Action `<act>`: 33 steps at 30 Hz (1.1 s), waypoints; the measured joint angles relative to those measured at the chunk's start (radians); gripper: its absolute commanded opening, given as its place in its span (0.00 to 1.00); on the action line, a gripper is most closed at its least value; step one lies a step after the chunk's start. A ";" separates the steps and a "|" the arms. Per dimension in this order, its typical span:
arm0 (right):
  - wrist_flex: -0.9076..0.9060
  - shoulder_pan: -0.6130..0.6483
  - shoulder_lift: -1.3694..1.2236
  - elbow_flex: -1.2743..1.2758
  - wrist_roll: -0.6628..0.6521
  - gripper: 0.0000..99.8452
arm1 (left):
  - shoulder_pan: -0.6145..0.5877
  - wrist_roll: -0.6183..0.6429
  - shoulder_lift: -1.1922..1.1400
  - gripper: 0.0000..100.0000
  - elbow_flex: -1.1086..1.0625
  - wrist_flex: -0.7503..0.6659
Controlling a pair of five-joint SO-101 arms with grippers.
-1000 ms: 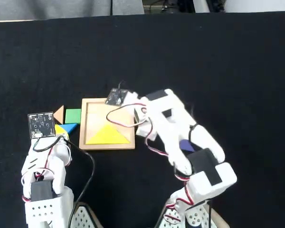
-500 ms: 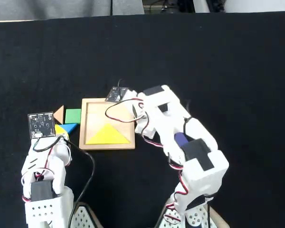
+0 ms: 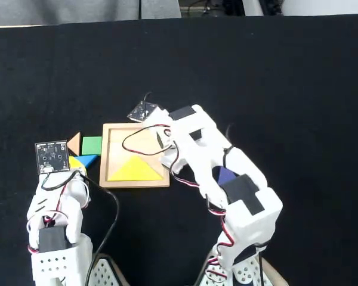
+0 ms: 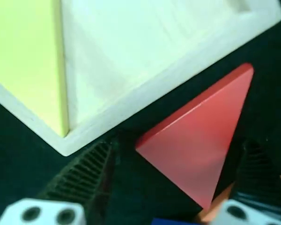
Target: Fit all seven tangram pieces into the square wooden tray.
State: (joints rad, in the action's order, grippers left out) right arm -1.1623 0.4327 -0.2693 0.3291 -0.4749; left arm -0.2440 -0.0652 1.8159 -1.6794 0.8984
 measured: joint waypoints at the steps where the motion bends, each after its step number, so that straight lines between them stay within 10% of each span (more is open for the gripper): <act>1: 0.000 0.000 0.000 0.000 0.002 0.38 | 0.000 0.000 0.000 0.03 0.000 0.000; 33: 0.074 -0.003 0.002 0.023 0.008 0.24 | 0.000 0.000 0.000 0.03 0.000 0.000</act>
State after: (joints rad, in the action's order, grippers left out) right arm -1.0886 0.4296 -0.2677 0.3521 -0.4672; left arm -0.2440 -0.0652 1.8159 -1.6794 0.8984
